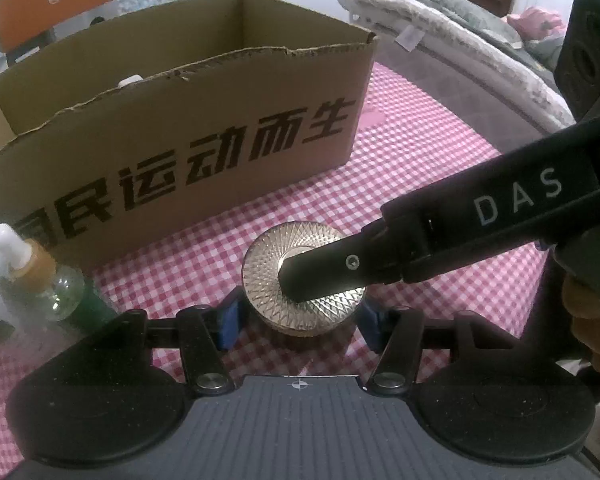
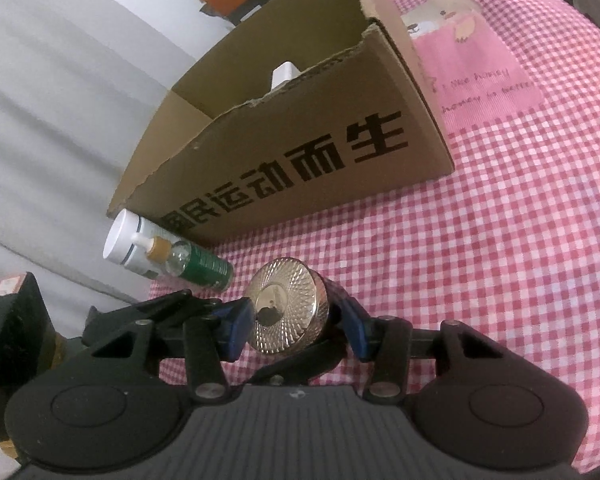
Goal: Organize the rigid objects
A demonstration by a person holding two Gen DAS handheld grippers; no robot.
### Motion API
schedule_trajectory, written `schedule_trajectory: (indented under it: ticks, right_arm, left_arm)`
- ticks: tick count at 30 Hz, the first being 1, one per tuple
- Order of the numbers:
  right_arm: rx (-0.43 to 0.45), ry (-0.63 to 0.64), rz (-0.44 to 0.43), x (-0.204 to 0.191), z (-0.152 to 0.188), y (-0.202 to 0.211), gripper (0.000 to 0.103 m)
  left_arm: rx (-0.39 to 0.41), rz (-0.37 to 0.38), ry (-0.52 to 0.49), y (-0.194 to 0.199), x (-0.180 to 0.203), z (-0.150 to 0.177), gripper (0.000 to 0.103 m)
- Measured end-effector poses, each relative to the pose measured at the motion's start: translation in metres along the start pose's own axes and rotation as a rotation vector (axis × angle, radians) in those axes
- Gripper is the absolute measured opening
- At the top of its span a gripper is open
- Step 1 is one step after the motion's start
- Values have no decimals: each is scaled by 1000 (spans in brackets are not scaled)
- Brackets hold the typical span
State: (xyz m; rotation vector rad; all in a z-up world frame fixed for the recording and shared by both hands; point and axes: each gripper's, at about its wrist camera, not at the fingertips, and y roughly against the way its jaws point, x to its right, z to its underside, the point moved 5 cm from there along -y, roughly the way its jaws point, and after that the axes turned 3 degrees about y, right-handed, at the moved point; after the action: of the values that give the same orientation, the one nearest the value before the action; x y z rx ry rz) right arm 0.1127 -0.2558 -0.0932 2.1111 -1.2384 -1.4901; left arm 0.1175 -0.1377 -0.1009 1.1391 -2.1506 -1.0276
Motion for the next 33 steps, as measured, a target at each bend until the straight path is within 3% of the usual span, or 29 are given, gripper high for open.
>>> schedule_trajectory:
  ticks: [9,26,33]
  right_arm:
    - [3,-28,-20,4,1,-4,60]
    - [25,-51,-7,3,5,4,59]
    - [63,-13,8,-16,6,28,59]
  left_arm:
    - [7,-16,-21,-7,3,-6,58]
    - [23,-34,-28,-4,17,-5,56]
    - [87,-34,-35,21,24,-14,56]
